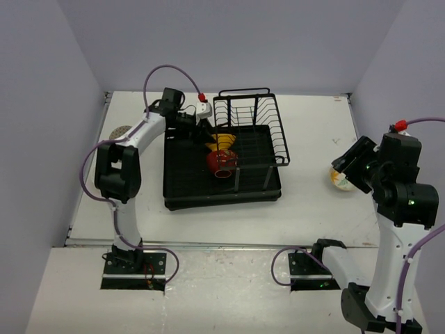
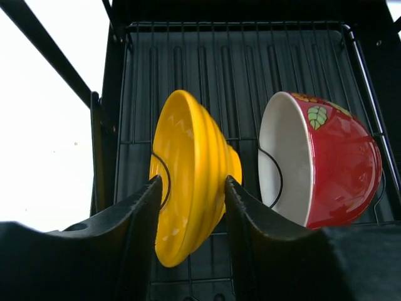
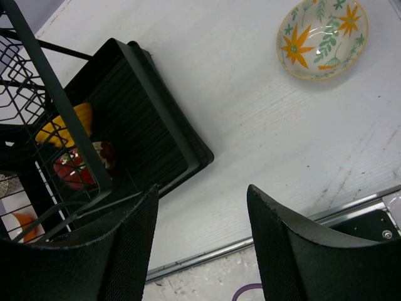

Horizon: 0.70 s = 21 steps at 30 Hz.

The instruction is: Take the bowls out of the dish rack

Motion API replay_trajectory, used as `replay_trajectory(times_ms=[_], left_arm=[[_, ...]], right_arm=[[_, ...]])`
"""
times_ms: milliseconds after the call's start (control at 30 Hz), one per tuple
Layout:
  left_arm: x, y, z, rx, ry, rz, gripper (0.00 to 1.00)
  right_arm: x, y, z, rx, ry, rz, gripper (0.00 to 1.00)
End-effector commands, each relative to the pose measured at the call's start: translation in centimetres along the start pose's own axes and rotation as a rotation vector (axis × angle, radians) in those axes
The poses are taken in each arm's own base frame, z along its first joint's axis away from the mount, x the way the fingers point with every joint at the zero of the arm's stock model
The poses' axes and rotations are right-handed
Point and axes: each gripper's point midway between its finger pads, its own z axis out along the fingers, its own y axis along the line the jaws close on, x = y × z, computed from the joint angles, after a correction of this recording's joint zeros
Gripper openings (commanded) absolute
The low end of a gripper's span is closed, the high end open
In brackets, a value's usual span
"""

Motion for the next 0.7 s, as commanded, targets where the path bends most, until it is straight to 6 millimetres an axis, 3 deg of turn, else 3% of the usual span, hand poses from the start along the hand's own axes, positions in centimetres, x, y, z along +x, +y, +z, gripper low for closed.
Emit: replay_trajectory(times_ms=[0,333,367,567,667], left_arm=[[-1.3,-0.1,0.5,0.041,-0.030,0.008,0.45],[0.3,-1.9,1.8,0.164,0.006,-0.043,0.29],[0.6,-2.3,1.7,0.178,0.015,-0.065,0.21],[0.0,-3.3,1.3,0.208,0.013,-0.065,0.01],[-0.5,-3.6,1.1,0.221,0.007,-0.068,0.00]], right_arm=[[0.3,-0.6,-1.1,0.020,-0.004,-0.008,0.59],[0.2,-1.1,-2.0,0.032,-0.027,-0.020,0.59],[0.2,-1.2,-2.0,0.036,-0.030,-0.023,0.59],[0.5,-1.3,-1.8,0.038,-0.020,-0.028,0.59],[0.5,-1.4,-1.8,0.040,-0.023,-0.028,0.59]])
